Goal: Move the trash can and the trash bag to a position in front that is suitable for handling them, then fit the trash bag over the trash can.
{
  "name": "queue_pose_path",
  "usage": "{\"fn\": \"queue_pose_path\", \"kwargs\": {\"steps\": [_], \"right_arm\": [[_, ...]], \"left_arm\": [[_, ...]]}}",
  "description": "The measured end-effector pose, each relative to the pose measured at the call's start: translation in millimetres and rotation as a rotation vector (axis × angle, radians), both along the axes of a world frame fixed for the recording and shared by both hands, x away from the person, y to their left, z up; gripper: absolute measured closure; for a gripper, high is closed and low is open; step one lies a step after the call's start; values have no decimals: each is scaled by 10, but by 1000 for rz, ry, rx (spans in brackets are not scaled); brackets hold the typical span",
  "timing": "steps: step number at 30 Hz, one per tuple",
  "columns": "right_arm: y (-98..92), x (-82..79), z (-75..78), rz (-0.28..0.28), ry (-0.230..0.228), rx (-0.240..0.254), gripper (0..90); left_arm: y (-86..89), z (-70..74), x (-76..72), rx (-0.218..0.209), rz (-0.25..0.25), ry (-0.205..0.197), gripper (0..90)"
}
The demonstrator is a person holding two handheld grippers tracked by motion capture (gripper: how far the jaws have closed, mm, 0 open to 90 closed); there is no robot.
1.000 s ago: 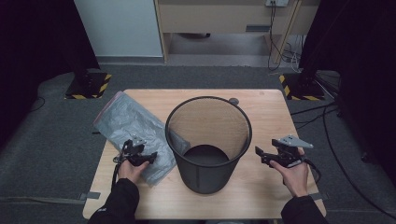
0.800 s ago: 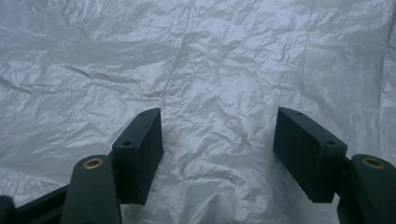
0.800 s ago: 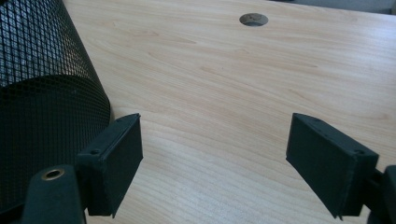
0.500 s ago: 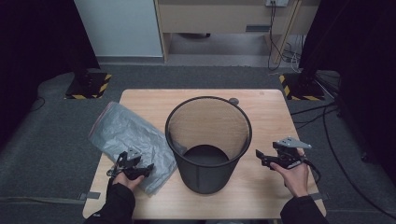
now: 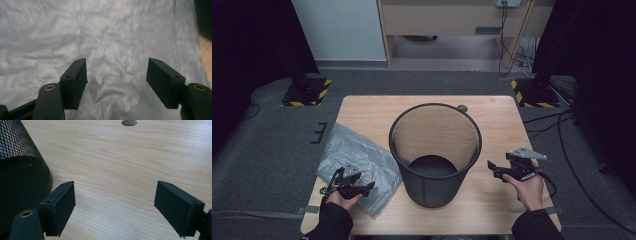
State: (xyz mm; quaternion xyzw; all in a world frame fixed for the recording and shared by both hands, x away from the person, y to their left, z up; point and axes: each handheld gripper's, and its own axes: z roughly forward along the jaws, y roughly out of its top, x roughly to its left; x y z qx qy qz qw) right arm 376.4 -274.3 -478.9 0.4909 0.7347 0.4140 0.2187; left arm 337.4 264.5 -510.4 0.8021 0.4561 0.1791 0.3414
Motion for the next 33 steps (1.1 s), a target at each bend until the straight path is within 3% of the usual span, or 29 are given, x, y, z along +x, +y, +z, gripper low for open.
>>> {"fn": "queue_pose_path", "kwargs": {"steps": [3,9,15,18,24,29,33], "right_arm": [[2,3,-6,2,6,-2,172],[10,3,-1,4,3,-2,169],[-8,27,-18,-3,12,-3,166],[-14,34,-27,-5,16,-7,165],[-3,43,-25,5,22,-16,160],[18,59,-37,16,24,-21,154],[14,60,-44,22,29,-20,151]], "left_arm": [[15,66,13,-43,26,-49,322],[42,167,98,-110,68,-100,311],[30,284,333,-148,102,-147,286],[-12,321,474,-142,108,-160,282],[-118,277,735,-131,103,-155,268],[-226,93,902,-79,81,-99,262],[-272,-29,992,-69,76,-73,265]]}}
